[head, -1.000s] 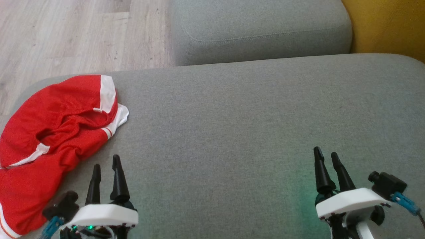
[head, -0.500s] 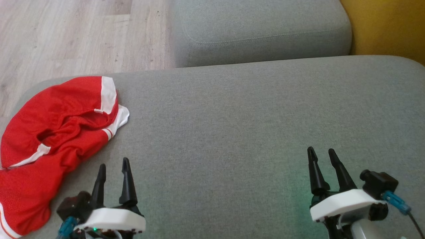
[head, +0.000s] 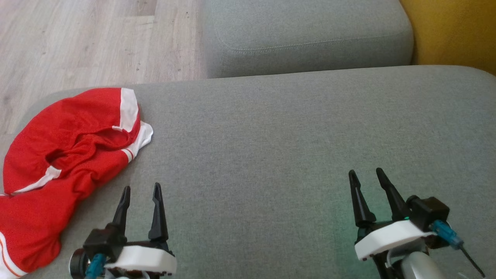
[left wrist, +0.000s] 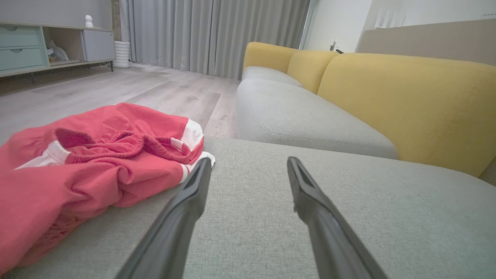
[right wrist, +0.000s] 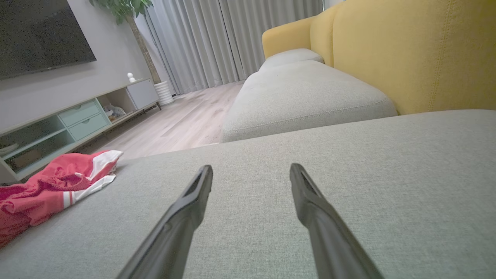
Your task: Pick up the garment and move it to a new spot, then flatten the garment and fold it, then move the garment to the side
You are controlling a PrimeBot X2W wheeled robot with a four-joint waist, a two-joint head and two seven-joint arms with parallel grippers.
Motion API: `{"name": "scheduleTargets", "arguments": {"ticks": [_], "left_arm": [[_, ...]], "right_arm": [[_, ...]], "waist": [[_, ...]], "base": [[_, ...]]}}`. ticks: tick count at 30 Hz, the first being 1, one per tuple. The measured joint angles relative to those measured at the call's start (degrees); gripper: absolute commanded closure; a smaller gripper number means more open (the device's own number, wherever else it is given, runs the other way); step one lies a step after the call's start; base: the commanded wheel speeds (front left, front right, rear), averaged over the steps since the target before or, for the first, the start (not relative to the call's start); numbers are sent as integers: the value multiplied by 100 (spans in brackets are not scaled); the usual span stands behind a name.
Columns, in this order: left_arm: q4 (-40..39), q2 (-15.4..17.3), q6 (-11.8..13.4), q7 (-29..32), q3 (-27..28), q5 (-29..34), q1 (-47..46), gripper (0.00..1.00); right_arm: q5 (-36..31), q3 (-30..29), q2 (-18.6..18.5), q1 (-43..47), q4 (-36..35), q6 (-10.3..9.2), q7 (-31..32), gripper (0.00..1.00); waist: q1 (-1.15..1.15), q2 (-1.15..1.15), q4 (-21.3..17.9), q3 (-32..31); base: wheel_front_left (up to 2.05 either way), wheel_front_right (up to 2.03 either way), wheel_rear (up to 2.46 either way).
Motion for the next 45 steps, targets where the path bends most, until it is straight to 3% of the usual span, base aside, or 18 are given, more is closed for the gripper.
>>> {"name": "scheduleTargets", "arguments": {"ticks": [20, 36, 45], "left_arm": [[-63, -1, 344, -313, -74, 1341, -15, 0], [165, -3, 283, -313, 53, 1345, -133, 0], [169, -7, 333, -313, -9, 1377, -128, 0]], "right_arm": [[-1288, -93, -4, -101, 336, 0, -299, 0], [-1285, -260, -5, -100, 414, 0, -300, 0], [-1288, -230, -10, -87, 424, 0, -300, 0]], "waist": [[0, 0, 3, -7], [0, 0, 18, -68], [0, 0, 494, -92]], "base": [[0, 0, 0], [0, 0, 0], [0, 0, 0]]}}
